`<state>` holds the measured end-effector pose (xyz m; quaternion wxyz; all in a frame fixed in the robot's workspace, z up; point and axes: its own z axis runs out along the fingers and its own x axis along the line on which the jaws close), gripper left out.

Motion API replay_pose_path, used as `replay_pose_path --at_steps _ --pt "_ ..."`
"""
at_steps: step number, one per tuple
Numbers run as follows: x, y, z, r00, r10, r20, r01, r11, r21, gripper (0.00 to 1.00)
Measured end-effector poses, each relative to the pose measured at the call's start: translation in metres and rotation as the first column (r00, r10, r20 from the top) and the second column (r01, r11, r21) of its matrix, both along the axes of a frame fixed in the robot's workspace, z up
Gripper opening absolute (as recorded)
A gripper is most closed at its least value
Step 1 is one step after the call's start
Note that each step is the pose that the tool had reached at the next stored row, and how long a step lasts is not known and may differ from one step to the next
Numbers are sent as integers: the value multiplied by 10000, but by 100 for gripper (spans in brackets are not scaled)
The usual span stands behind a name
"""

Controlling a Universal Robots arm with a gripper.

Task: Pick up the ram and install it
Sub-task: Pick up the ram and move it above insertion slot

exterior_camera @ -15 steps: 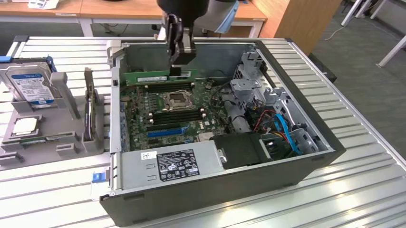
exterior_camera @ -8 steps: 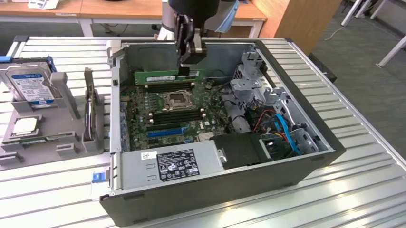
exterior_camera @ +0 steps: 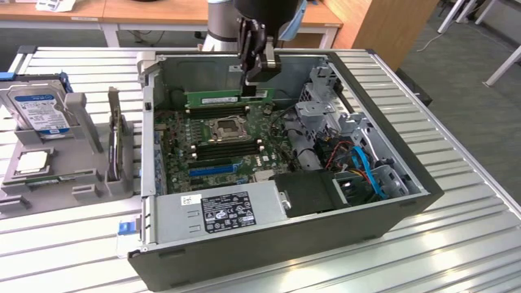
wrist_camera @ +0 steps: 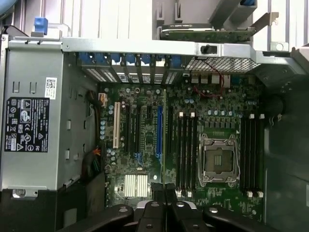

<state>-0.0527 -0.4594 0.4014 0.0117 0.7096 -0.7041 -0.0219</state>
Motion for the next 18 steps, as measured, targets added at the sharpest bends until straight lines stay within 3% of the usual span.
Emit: replay_pose_path --at_steps 10,18 --pt "29 7 -1 10000 -1 1 1 10000 1 12" --pt "28 96 -7 10000 -1 0 1 10000 1 12"
